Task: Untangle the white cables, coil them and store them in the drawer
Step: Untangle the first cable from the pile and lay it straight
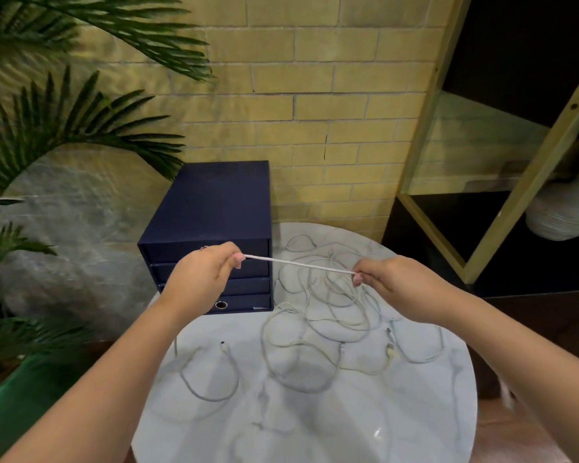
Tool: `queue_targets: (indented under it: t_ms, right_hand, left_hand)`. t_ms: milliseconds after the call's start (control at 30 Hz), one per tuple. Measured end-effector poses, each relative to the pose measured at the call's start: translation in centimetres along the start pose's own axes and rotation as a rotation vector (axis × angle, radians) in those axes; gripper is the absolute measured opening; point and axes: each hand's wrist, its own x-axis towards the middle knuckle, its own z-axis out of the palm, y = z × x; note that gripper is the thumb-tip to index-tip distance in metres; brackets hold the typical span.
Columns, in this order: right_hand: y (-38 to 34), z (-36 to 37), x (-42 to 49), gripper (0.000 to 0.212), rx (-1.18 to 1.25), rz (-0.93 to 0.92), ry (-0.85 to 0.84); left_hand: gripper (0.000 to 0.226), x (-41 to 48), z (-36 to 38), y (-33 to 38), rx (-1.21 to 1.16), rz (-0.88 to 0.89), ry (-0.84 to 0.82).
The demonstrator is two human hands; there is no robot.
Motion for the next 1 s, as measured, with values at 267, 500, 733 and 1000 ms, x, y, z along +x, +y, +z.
queue_targets:
  t_ms: [267,500,733,1000]
  right_hand:
    - [-1.3,0.5,1.3,0.026,0.112,-0.038,-0.063]
    - [-0.6,0.7,1.9,0.021,0.204,0.022,-0.077]
    - [1.8,2.6,-0.5,0.023,0.038,0.045,-0.137]
    - [1.3,2.9,-0.4,0.025,0.041,0.025,-0.214]
  left_hand:
    - [0.023,0.6,1.7,3.0,-0.232,-0.025,-0.287]
    - [0.028,1.4,2.5,6.2,-0.209,0.027,-0.265]
    - [0.029,1.6,0.4,0.8,-0.017,-0.09,-0.146]
    - [0.028,1.5,1.2,-1.1,0.092,-0.075,-0.199]
